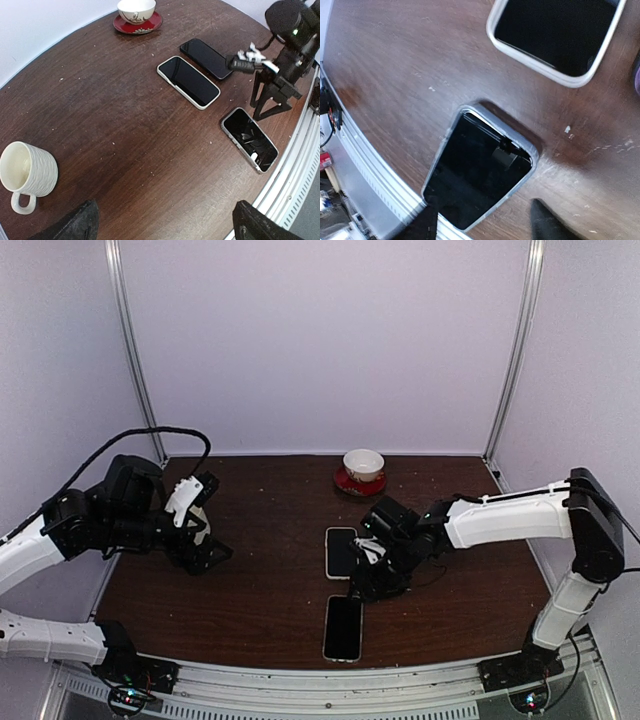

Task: Put the phone into the phone case

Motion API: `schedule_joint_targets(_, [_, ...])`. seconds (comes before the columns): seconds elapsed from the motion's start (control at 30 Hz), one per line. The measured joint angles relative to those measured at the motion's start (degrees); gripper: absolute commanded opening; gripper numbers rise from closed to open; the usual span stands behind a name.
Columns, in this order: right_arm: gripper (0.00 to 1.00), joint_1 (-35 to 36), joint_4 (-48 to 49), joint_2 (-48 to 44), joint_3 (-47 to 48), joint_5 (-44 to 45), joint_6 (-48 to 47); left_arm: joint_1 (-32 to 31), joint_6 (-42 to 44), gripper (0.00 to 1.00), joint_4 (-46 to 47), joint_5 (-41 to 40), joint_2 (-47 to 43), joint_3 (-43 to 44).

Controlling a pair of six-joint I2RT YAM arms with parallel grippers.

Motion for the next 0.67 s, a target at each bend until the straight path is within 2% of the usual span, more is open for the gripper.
schedule_joint_targets(0.03, [0.99,-0.11,-1.73,-0.79,1.88,0.96,-1.44,0.02,0.37,0.98,-0.02,-0.5,0.33,0.02])
schedule_joint_targets(0.13, [0.99,-1.77,-5.16,-5.33,4.98,5.66,-5.46,1.09,1.27,0.98,-0.07,-1.92,1.86,0.11])
schedule_joint_targets(0.2, [1.0,-5.35,-6.84,-11.26,4.37,9.31,-8.07,4.07,1.62,0.98,-0.37,-2.21,3.28,0.48])
schedule_joint_targets(0.43, [0.99,-25.44,-6.58,-35.39,-8.33,24.37,-10.67,22.75,-1.66,0.98,0.83,-1.33,4.59,-0.31])
schedule_joint_targets(0.53, [0.99,-26.36,-6.38,-43.5,-12.81,30.73,-10.38,28.96,-4.17,0.98,2.62,-2.8,2.82,-4.17])
schedule_joint_targets(0.67, [0.99,-26.36,-5.35,-48.54,-16.81,37.0,-8.39,30.56,-5.9,0.98,3.13,-6.91,-0.28,-8.55])
